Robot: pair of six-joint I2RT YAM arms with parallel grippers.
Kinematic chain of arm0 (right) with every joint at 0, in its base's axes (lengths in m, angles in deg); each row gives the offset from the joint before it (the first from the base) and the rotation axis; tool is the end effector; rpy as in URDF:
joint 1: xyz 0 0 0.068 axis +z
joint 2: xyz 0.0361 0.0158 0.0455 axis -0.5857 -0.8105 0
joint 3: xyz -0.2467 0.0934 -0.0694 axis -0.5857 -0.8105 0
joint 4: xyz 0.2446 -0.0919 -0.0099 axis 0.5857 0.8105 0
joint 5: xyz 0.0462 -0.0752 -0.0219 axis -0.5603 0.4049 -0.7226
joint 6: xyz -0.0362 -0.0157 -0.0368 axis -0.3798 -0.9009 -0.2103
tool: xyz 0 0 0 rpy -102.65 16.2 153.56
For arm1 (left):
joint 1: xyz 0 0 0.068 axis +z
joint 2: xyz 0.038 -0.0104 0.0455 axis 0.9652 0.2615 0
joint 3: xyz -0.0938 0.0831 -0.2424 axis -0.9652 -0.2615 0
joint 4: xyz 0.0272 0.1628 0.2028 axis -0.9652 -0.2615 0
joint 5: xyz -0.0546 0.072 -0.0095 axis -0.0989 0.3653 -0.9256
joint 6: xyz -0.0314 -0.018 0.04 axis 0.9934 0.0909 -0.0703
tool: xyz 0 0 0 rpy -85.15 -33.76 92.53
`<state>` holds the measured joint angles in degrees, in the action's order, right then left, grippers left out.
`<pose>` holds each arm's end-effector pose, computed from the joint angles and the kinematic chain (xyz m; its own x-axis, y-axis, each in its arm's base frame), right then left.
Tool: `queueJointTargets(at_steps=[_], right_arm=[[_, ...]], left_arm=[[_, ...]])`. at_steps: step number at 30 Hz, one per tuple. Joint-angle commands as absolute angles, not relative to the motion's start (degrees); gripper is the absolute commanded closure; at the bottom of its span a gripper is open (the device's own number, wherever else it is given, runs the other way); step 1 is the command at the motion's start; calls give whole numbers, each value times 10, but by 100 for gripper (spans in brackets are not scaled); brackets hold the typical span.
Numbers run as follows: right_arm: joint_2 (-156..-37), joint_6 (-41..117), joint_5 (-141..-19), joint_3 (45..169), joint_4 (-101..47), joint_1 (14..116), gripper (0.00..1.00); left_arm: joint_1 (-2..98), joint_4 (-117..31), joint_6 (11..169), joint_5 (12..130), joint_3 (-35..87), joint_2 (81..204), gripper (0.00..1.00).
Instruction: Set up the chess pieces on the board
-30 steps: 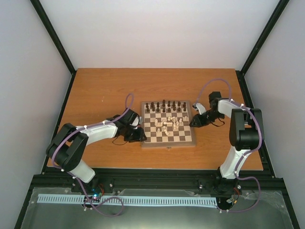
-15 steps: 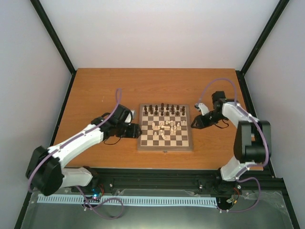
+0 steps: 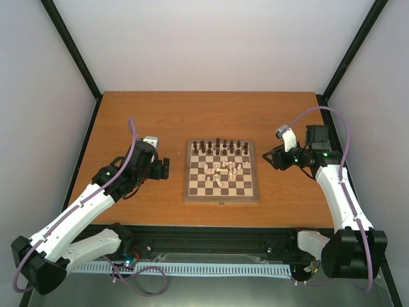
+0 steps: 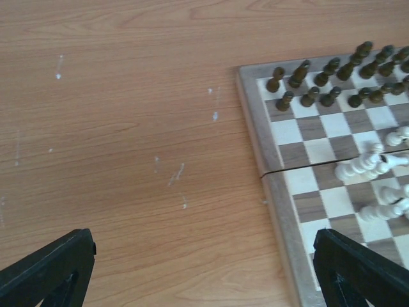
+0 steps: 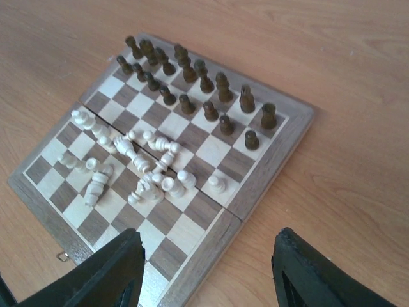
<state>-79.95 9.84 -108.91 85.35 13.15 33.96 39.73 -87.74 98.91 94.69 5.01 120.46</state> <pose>0.2236 0.0140 0.2857 -0.6040 -0.2709 -0.7496 -0.6046 0.7685 0.2095 0.1591 -0.1001 0.2978 -0.6878 0.0635 -0.7231 0.1679 0.9831 -0.0734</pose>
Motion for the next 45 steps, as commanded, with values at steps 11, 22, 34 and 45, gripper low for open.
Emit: queueJointTargets(at_steps=[11, 22, 34, 45], right_arm=[[-794, 70, -1099, 825, 106, 340, 41], [-817, 60, -1122, 834, 123, 345, 41], [-843, 60, -1122, 834, 117, 351, 41], [-843, 48, -1069, 836, 102, 396, 44]], left_arm=[[434, -853, 1009, 930, 53, 1163, 0], [443, -754, 965, 872, -14, 1020, 0], [446, -840, 970, 978, 76, 1196, 0], [483, -792, 1011, 1049, 15, 1116, 0]])
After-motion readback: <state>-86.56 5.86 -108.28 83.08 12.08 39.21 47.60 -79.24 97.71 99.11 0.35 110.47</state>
